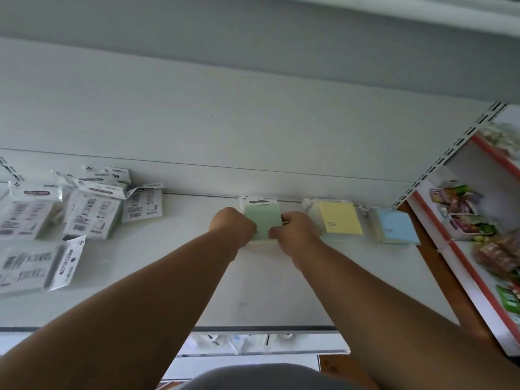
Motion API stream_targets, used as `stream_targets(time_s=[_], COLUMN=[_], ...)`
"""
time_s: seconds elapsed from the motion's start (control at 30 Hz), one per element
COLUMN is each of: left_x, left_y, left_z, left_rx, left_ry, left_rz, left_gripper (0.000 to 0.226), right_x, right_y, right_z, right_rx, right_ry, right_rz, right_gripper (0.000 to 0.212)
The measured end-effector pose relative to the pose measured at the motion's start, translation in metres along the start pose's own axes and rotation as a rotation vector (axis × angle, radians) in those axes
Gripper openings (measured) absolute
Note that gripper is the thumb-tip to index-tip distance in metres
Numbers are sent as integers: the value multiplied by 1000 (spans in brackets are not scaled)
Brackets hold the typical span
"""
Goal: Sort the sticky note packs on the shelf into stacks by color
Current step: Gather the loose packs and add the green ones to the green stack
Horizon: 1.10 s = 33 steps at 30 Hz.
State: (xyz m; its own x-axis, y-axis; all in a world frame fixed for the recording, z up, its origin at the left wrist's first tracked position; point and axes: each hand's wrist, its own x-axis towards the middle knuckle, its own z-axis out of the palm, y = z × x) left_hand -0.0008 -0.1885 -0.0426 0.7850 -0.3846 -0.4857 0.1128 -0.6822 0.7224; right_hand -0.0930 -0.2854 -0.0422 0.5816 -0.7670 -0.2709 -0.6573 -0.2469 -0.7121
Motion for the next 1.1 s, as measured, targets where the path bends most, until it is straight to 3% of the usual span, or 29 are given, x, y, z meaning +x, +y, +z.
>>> stream_targets(time_s=[0.07,0.2,0.3,0.37,0.5,0.6,0.67,0.7,0.77,0.83,1.1], left_x=[-1,-1,2,2,5,5,0,-4,-15,-24,-11], left_y=[-1,2,3,2,2,3,2,-1,-12,-22,-32], left_z=[0,-4,-5,-4,-3,-3,-4,-5,-5,-4,-1], left_rx=[69,88,75,76,129,158,167,177,203,250,387], left_ry=[27,2,-10,3,17,24,66,85,95,75,120], left_rz=[26,20,35,52,81,99,135,166,271,371,508], left_gripper=[16,19,20,20,20,23,36,48,73,82,55], right_x=[2,29,41,42,45,47,42,39,30,20,-28], right_y=[-3,-19,-27,-26,-26,-25,-23,-23,-20,-14,14], right_z=[-2,0,1,0,1,2,3,3,2,2,6], right_rx=[-9,-157,-262,-204,-29,-87,-204,-235,-251,-255,-296], right_ry=[-41,3,-2,21,84,75,70,90,130,160,134], right_rz=[13,43,18,-13,-50,-72,-95,-109,-119,-125,-284], right_gripper=[11,32,23,15,27,26,5,6,25,26,40])
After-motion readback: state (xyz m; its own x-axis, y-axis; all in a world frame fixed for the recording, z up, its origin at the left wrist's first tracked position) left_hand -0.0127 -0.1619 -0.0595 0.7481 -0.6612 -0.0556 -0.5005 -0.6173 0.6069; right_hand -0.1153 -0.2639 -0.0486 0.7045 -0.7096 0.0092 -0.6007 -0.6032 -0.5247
